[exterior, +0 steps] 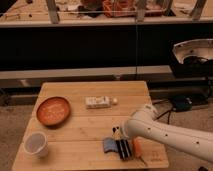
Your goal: Place the eraser on the white sponge
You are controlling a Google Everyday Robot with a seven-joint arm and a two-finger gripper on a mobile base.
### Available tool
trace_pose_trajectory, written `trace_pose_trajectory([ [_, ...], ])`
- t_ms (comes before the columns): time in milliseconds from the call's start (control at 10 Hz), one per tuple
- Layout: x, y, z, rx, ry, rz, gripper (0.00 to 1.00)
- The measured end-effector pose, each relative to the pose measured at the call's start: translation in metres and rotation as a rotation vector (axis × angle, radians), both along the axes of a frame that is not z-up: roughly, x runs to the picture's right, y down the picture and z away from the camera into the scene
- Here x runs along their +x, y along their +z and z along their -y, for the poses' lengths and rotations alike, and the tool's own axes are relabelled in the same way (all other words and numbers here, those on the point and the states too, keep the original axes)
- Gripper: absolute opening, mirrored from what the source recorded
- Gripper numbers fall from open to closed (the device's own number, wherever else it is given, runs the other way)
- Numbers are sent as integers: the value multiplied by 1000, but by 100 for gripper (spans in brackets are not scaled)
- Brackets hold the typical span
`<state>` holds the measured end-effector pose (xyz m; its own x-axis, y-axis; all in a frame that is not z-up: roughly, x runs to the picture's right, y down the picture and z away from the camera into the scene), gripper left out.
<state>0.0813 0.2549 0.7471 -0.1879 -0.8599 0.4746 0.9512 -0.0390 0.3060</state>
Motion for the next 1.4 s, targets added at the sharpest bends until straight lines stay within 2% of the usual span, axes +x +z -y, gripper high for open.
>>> trace_pose_trajectory([
  [1000, -4, 2, -1, 8, -26, 25, 21],
  [1200, -5, 3, 0, 10, -30, 29, 27],
  [1400, -6, 4, 0, 12, -35, 34, 41],
])
